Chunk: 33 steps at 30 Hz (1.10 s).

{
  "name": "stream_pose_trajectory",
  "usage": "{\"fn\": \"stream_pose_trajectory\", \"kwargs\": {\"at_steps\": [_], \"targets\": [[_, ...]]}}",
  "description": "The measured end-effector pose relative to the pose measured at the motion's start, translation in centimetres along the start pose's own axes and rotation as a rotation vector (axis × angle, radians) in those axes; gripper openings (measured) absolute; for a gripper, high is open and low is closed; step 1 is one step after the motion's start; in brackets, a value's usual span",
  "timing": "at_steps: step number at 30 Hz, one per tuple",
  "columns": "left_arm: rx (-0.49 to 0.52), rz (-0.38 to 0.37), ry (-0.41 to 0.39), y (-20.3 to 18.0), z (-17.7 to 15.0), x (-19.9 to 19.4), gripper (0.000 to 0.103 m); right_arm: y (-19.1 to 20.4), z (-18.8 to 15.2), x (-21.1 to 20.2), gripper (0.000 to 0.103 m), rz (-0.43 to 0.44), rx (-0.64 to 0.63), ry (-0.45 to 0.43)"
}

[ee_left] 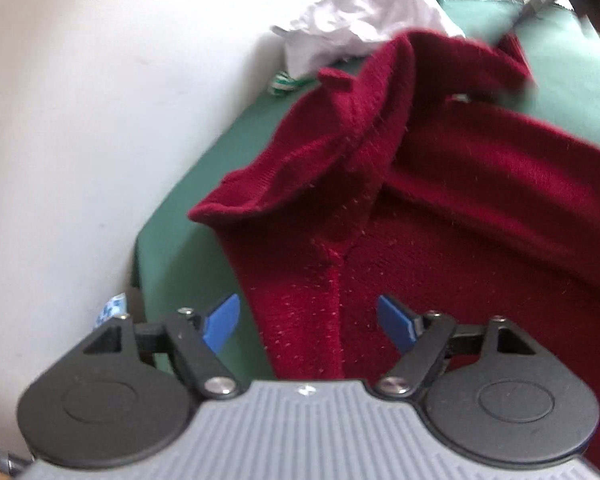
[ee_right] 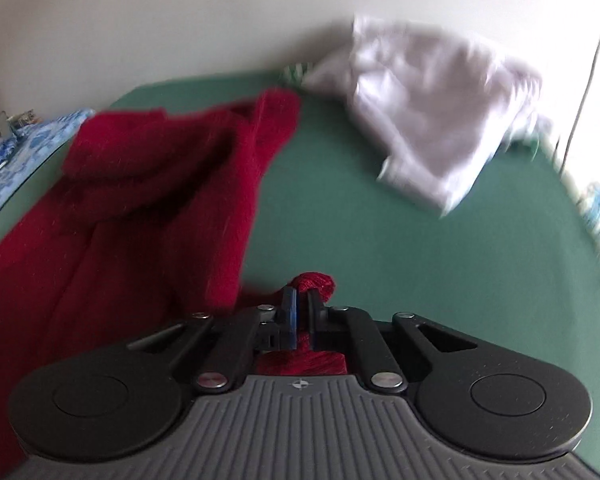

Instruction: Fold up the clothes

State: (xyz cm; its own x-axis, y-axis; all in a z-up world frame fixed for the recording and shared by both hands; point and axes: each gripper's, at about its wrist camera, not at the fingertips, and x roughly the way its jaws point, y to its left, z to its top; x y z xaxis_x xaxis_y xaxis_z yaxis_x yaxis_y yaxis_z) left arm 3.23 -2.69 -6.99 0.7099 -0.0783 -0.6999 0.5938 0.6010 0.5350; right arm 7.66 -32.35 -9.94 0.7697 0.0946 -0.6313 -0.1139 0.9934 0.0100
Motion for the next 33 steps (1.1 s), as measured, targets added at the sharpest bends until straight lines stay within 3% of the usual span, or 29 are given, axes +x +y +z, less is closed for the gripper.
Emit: {"fn": "stream_pose_trajectory", "kwargs": {"at_steps": [2, 4, 6, 7, 8, 12, 17, 19, 21, 24, 25, 26, 27, 31, 33], "targets": [[0.040, -0.021, 0.003, -0.4, 0.1, 1.4, 0.078, -3.2, 2.6, -1.1, 0.005, -0.170, 0.120, -0.140], [0.081, -0.037, -0.002, -0.7, 0.2, 2.7, 0.078, -7.1, 4.1, -2.7, 0.007, -0.330, 0.336, -0.244], [0.102, -0.062, -0.014, -0.7, 0.2, 3.6, 0.078, -9.7, 4.0, -4.2, 0.024, -0.485, 0.494, -0.276], [0.108, -0.078, -0.023, -0.6, 0.2, 4.0, 0.078, -10.4, 3.6, -4.8, 0.043, -0.542, 0.537, -0.276], [0.113, -0.096, -0.032, -0.3, 0.2, 4.2, 0.078, -11.1, 3.1, -5.5, 0.050, -0.599, 0.581, -0.277], [0.166, -0.164, -0.071, 0.9, 0.7, 5.3, 0.081, -9.0, 0.5, -4.9, 0.049, -0.415, 0.526, -0.151], [0.303, -0.182, -0.091, 2.6, 3.1, 8.2, 0.079, -0.3, 0.7, -1.2, 0.049, -0.125, 0.182, -0.059], [0.303, -0.193, -0.092, 3.8, 4.3, 9.3, 0.080, 2.9, 1.3, 0.0, 0.055, -0.045, 0.011, -0.040], [0.279, -0.205, -0.099, 5.2, 5.4, 10.2, 0.080, 6.0, 1.4, 0.3, 0.058, -0.029, -0.176, -0.036], [0.231, -0.233, -0.116, 7.1, 6.6, 11.0, 0.080, 8.8, 1.4, 0.7, 0.059, -0.074, -0.449, -0.053], [0.217, -0.248, -0.116, 7.6, 6.7, 11.2, 0.080, 8.8, 1.5, 1.4, 0.042, -0.045, -0.485, -0.017], [0.204, -0.265, -0.113, 8.0, 6.8, 11.3, 0.078, 8.7, 1.7, 2.1, 0.007, -0.010, -0.512, 0.027], [0.194, -0.274, -0.114, 8.4, 6.8, 11.3, 0.078, 8.3, 2.4, 2.7, 0.005, 0.016, -0.493, 0.045], [0.162, -0.285, -0.128, 9.3, 6.2, 11.1, 0.085, 6.0, 7.4, 3.6, 0.006, 0.028, -0.305, -0.058], [0.127, -0.295, -0.110, 9.6, 5.8, 11.5, 0.085, 4.9, 9.7, 5.0, 0.025, -0.011, -0.172, -0.143]]}}
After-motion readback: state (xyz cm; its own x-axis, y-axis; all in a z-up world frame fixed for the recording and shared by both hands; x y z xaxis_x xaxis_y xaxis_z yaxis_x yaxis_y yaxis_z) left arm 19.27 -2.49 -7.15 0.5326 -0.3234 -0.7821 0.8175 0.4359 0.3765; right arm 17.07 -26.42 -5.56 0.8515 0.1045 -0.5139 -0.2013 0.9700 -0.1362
